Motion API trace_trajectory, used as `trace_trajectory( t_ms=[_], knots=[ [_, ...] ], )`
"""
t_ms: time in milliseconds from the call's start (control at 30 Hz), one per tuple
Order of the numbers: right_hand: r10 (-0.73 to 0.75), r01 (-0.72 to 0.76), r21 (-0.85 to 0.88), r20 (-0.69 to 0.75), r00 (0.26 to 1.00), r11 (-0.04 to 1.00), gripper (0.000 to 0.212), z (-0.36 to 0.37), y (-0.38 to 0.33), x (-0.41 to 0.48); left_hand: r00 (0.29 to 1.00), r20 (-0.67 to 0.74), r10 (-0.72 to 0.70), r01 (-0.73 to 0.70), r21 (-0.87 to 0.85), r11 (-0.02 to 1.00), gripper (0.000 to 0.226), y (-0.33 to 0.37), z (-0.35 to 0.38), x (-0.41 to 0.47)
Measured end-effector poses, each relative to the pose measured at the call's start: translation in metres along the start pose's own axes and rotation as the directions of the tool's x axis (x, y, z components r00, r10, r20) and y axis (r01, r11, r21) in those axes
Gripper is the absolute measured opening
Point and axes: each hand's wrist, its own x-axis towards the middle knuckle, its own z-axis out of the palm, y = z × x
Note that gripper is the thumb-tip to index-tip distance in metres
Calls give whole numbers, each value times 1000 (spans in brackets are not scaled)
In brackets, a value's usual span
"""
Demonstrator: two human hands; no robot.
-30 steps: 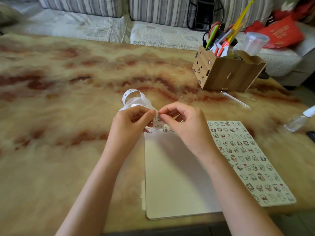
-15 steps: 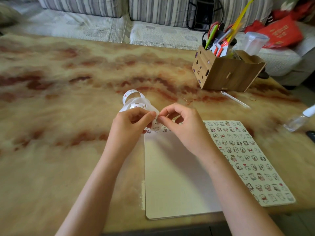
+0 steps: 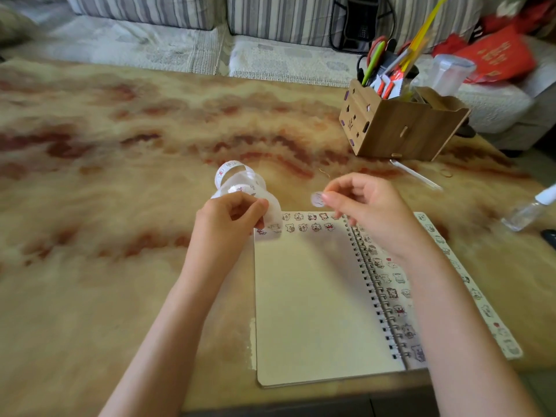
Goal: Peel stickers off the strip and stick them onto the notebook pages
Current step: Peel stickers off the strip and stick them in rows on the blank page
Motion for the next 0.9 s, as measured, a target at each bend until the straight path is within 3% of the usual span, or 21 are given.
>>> trace_trajectory(
  t_ms=[200, 400, 567, 733, 900],
  knots=[
    [230, -240, -174, -77, 970, 955, 2, -27, 22, -1, 999, 35, -34, 32, 51, 998, 14, -4, 2, -1],
    [213, -227, -251, -83, 974, 941, 2, -25, 24, 0, 998, 48, -48, 43, 101, 994, 14, -5, 2, -2],
    [192, -220, -205, -149, 970, 954, 1, -29, 23, 0, 998, 25, -50, 48, 87, 995, 13, -5, -1, 0],
    [211, -218, -116, -68, 975, 969, 1, -20, 20, 0, 997, -56, -44, 49, 79, 996, 19, -4, -9, 2],
    [201, -202, -15, -69, 977, 979, 2, -13, 13, 3, 987, -99, -124, 112, -119, 987, 14, -1, -22, 4]
  ],
)
